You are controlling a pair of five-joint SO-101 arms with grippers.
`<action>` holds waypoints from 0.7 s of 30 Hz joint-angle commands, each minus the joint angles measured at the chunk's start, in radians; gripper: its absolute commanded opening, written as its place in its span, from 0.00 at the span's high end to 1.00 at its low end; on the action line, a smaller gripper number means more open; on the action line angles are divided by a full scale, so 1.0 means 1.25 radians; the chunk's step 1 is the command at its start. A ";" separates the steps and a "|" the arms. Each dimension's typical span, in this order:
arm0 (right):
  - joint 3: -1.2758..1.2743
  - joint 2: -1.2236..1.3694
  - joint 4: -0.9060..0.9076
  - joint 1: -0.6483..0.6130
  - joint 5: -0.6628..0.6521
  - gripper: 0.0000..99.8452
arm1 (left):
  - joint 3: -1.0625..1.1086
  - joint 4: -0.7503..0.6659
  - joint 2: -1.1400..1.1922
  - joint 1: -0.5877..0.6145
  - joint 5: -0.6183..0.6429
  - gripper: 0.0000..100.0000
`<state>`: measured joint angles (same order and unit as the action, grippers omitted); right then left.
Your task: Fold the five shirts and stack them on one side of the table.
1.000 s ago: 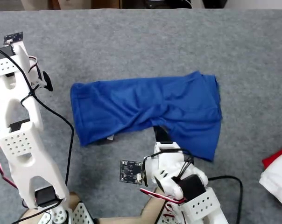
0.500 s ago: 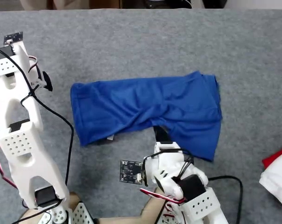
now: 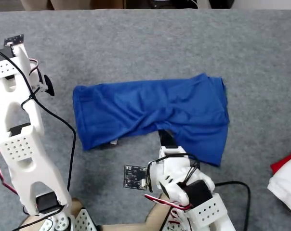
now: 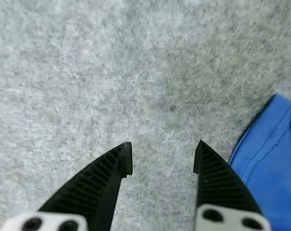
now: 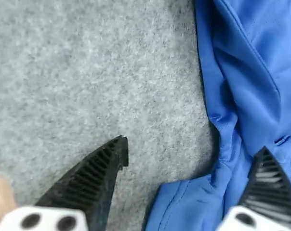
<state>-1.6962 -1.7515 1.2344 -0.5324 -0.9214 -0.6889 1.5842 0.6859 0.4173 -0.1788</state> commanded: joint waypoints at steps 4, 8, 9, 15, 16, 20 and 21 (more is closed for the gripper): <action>-0.002 -0.004 0.061 -0.013 0.005 0.61 | 0.109 -0.098 -0.012 -0.077 0.031 0.78; -0.002 -0.004 0.061 -0.013 0.005 0.61 | 0.149 -0.113 -0.014 -0.130 0.053 0.78; -0.002 -0.004 0.061 -0.013 0.005 0.61 | 0.151 -0.109 -0.012 -0.140 0.066 0.78; -0.002 -0.004 0.061 -0.015 0.005 0.61 | 0.225 -0.226 -0.013 -0.153 0.080 0.78; -0.002 -0.004 0.061 -0.015 0.005 0.61 | 0.223 -0.238 -0.013 -0.151 0.080 0.78; -0.002 -0.004 0.061 -0.017 0.005 0.61 | 0.232 -0.241 -0.013 -0.151 0.080 0.78; -0.002 -0.004 0.061 -0.017 0.005 0.61 | 0.227 -0.242 -0.013 -0.151 0.080 0.78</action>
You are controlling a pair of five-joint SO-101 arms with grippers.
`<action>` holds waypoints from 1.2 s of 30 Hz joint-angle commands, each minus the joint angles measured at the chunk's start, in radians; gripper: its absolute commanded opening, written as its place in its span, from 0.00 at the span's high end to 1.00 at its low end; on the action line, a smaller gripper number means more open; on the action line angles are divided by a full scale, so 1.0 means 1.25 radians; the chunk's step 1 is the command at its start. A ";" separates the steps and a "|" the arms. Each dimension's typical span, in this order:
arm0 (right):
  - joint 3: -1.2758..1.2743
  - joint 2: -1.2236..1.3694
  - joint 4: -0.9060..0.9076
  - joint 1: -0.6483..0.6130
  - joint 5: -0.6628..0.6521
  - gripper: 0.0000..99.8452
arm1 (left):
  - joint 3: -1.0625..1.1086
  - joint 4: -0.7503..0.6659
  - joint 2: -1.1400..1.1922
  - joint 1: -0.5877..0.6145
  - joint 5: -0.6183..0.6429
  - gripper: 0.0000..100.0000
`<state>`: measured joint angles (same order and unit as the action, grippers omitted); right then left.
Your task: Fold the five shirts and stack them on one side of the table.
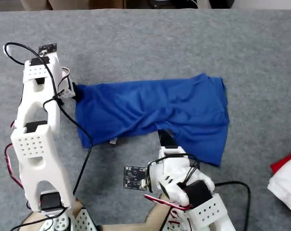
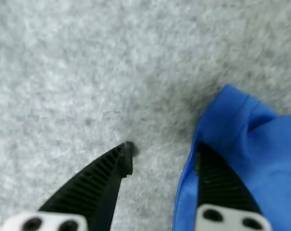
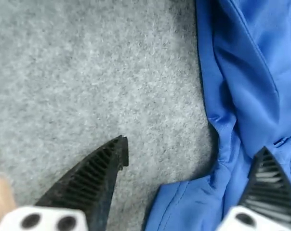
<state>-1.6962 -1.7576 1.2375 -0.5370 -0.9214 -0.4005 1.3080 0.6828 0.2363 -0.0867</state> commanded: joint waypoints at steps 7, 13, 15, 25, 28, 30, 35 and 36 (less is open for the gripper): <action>0.064 0.001 0.058 0.080 -0.114 0.61 | -0.006 -0.023 -0.009 -0.006 0.006 0.78; 0.267 0.009 0.079 0.408 -0.120 0.61 | 0.001 -0.044 -0.009 -0.007 -0.017 0.78; 0.310 0.012 0.115 0.446 -0.145 0.61 | 0.001 -0.043 -0.009 -0.007 -0.020 0.78; 0.581 0.414 0.241 0.454 -0.123 0.61 | 0.001 -0.043 -0.009 -0.006 -0.020 0.78; 0.721 0.624 0.335 0.452 -0.128 0.61 | 0.002 -0.043 -0.009 -0.006 -0.020 0.78; 0.764 0.725 0.387 0.452 -0.162 0.61 | 0.002 -0.043 -0.009 -0.006 -0.020 0.78; 0.667 0.738 0.404 0.454 -0.323 0.61 | 0.016 -0.048 -0.009 -0.005 -0.021 0.78; 0.623 0.722 0.387 0.455 -0.351 0.61 | 0.016 -0.048 -0.009 -0.005 -0.021 0.78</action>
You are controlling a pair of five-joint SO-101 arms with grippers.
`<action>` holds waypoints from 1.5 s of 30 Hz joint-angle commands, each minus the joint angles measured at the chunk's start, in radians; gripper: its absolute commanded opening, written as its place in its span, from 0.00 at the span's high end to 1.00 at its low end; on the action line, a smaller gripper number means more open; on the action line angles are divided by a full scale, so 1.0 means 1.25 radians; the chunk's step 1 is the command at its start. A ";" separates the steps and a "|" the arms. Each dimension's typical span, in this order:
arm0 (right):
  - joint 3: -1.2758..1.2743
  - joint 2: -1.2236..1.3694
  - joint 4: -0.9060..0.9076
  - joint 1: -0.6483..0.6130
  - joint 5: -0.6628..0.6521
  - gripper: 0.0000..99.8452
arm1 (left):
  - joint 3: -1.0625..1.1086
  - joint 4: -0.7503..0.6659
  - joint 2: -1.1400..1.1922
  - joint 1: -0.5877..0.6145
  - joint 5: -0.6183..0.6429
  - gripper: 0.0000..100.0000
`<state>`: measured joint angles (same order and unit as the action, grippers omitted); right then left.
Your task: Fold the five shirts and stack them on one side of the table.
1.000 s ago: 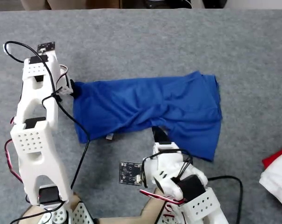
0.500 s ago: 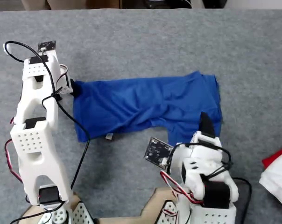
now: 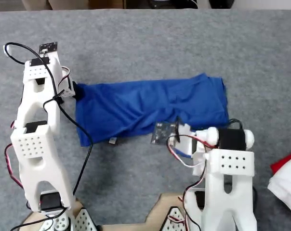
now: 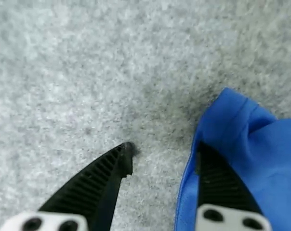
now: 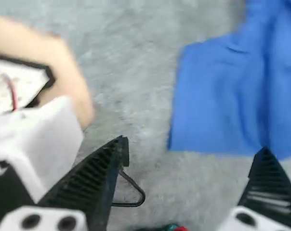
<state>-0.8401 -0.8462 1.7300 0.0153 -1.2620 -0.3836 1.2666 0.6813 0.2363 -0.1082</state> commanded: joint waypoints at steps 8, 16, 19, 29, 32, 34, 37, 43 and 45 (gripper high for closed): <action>-0.328 -0.055 -0.282 0.053 -0.081 0.61 | 0.004 -0.014 -0.008 -0.005 -0.004 0.78; -0.382 0.040 -0.449 0.055 -0.050 0.61 | 0.005 -0.011 -0.008 -0.005 -0.004 0.78; -0.381 0.084 -0.501 0.055 -0.031 0.65 | 0.005 -0.011 -0.008 -0.005 -0.004 0.78; -0.379 0.128 -0.551 0.055 -0.029 0.88 | 0.005 -0.011 -0.008 -0.005 -0.004 0.78; -0.355 0.128 -0.559 0.060 -0.029 0.89 | 0.005 -0.011 -0.008 -0.005 -0.004 0.78; -0.338 0.129 -0.588 0.083 -0.029 0.89 | 0.005 -0.011 -0.008 -0.005 -0.004 0.78; -0.309 0.129 -0.641 0.133 -0.029 0.89 | 0.005 -0.011 -0.008 -0.005 -0.004 0.78; -0.204 0.132 -0.635 0.165 -0.031 0.90 | 0.005 -0.011 -0.008 -0.005 -0.005 0.78; -0.170 0.133 -0.635 0.161 -0.033 0.94 | 0.005 -0.011 -0.008 -0.005 -0.005 0.78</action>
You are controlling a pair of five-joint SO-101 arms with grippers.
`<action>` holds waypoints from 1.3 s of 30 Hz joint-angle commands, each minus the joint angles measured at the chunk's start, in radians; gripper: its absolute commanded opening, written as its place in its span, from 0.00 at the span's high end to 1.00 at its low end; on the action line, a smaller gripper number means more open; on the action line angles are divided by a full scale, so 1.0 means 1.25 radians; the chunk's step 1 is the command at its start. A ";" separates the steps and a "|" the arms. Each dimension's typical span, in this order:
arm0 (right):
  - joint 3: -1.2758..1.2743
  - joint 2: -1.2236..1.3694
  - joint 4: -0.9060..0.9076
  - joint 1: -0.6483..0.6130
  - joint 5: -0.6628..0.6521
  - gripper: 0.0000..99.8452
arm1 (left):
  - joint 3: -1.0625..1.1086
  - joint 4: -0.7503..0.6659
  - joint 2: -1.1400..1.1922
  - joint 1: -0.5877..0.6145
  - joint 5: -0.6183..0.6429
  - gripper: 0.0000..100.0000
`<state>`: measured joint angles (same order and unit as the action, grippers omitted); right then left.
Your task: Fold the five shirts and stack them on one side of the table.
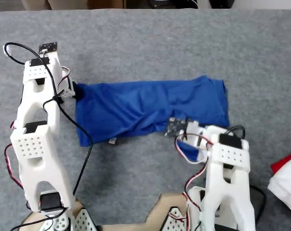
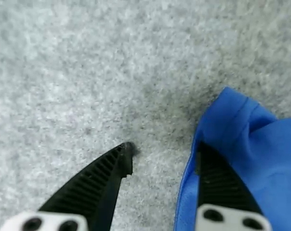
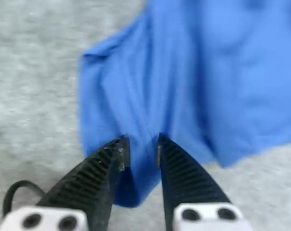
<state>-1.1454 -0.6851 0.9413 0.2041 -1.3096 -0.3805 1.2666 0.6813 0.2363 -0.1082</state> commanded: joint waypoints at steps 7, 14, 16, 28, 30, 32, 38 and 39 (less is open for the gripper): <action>0.145 0.006 -0.005 -0.053 0.005 0.95 | 0.002 -0.011 -0.008 -0.005 -0.005 0.78; 0.190 0.006 0.054 -0.096 0.005 0.98 | 0.002 -0.011 -0.008 -0.005 -0.005 0.78; 0.186 0.004 0.141 -0.099 0.004 0.96 | 0.002 -0.011 -0.008 -0.005 -0.005 0.78; -0.044 0.018 0.113 -0.177 0.038 0.81 | 0.002 -0.011 -0.008 -0.005 -0.005 0.78; -0.051 0.063 0.087 -0.177 0.038 0.81 | 0.002 -0.011 -0.008 -0.005 -0.005 0.78; -0.040 0.139 0.065 -0.172 0.038 0.81 | 0.002 -0.011 -0.008 -0.005 -0.005 0.78; 0.154 0.436 0.071 -0.122 0.038 0.83 | 0.002 -0.010 -0.008 -0.004 -0.005 0.78; 0.198 0.482 0.097 -0.117 0.038 0.87 | 0.002 -0.010 -0.008 -0.004 -0.005 0.78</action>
<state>-1.0273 -0.2585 1.0257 0.0199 -1.2727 -0.3805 1.2666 0.6813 0.2363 -0.1082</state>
